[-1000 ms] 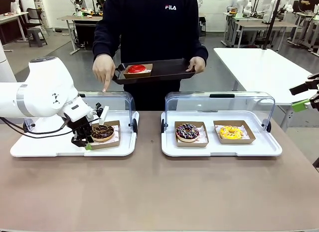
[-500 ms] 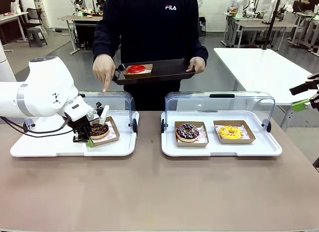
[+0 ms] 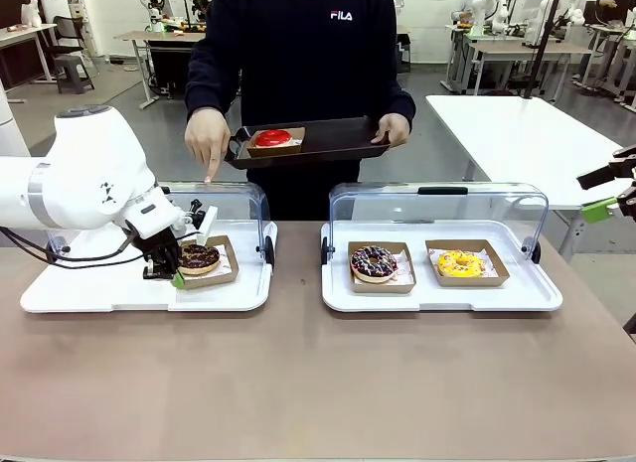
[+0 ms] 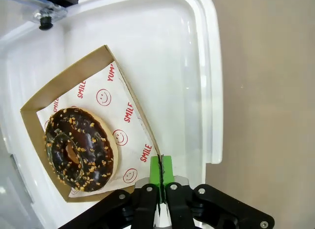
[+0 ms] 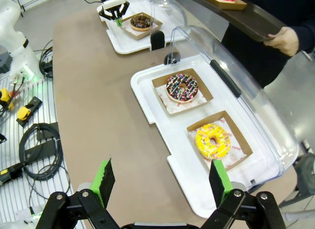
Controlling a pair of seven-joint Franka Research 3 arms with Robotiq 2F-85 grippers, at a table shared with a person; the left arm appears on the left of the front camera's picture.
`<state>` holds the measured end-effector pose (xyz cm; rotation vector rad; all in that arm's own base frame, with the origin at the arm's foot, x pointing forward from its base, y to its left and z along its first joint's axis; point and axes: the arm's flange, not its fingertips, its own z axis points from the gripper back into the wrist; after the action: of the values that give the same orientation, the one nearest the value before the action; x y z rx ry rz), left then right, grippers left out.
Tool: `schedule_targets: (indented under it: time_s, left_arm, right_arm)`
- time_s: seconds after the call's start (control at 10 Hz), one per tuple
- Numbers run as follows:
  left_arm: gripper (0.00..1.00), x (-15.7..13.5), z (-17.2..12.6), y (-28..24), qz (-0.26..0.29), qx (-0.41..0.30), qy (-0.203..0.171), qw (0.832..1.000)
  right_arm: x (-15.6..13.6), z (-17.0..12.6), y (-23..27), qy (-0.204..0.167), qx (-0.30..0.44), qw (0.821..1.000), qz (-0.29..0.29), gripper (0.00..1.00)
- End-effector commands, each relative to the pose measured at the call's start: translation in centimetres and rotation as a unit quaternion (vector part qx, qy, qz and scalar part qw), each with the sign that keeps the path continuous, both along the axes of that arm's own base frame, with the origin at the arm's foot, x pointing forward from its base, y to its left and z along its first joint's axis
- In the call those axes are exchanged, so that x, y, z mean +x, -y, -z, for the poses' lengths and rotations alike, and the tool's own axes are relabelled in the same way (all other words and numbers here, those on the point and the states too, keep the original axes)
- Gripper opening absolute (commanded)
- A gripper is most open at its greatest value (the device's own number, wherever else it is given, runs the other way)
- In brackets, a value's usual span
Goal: Provide the desired donut to the person.
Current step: Pick up and lift the Paper togo box containing the Donut pointed at by the person.
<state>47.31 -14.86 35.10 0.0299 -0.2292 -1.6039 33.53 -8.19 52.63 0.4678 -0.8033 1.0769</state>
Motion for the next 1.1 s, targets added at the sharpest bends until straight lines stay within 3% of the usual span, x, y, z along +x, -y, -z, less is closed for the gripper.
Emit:
schedule_targets:
  time_s: [0.0,0.2,0.4,0.7,1.0]
  left_arm:
    - [0.0,-3.3,-2.3,0.0,0.017,0.02,0.02,0.999]
    - [0.0,-6.0,-3.7,0.1,0.026,0.028,0.04,0.998]
    - [0.0,-9.3,-5.9,-0.1,0.041,0.013,0.021,0.999]
    - [0.0,-14.8,-11.5,-2.1,0.065,-0.043,-0.016,0.997]
    - [0.0,-18.2,-17.9,-4.0,0.103,-0.044,0.0,0.994]
  right_arm:
    - [0.2,0.1,0.0,0.009,0.011,1.0,-0.006,1.0]
    - [0.2,0.1,0.0,0.009,0.011,1.0,-0.006,1.0]
    - [0.2,0.1,0.0,0.009,0.011,1.0,-0.006,1.0]
    - [0.2,0.1,0.0,0.009,0.011,1.0,-0.006,1.0]
    - [0.2,0.1,0.0,0.009,0.011,1.0,-0.006,1.0]
